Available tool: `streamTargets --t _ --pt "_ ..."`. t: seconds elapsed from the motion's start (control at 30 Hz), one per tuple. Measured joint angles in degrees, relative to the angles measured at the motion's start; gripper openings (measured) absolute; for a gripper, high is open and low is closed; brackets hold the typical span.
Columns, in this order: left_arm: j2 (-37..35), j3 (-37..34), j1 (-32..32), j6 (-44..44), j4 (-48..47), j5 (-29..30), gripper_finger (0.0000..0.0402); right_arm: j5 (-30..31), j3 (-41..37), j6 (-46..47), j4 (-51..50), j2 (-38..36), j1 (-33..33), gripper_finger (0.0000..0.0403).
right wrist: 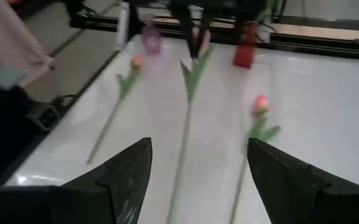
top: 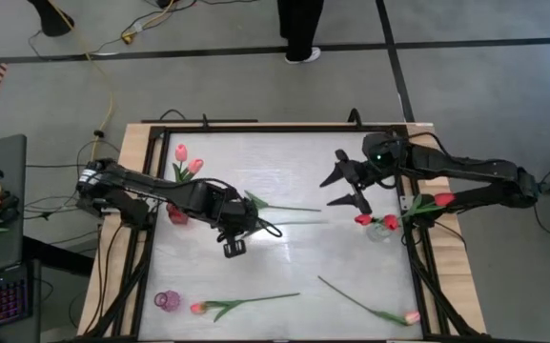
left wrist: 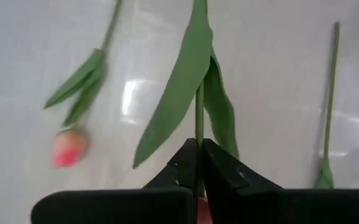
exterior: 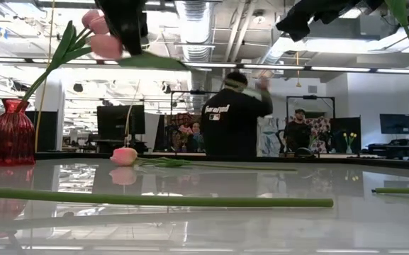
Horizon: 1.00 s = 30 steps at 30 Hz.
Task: Sort flowers into vase by color
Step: Put the pink flower into the red flower vase
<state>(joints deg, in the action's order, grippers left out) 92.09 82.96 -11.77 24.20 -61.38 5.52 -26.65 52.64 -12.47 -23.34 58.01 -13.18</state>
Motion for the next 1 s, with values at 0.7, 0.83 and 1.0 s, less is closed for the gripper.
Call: streamTargets --t 0.7,0.83,1.0 --pt "-6.2 13.7 -5.5 -0.1 -28.8 -1.6 0.0000 7.9 7.9 5.6 -1.2 4.5 0.2 0.0290" --pt "-11.0 13.5 -5.5 -0.6 -28.7 2.5 0.0000 8.8 7.9 6.5 -1.2 6.1 0.5 0.0290" --pt "-15.1 13.4 -4.9 -3.3 -27.3 8.4 0.0000 6.9 7.9 7.3 4.3 10.4 2.3 0.0290"
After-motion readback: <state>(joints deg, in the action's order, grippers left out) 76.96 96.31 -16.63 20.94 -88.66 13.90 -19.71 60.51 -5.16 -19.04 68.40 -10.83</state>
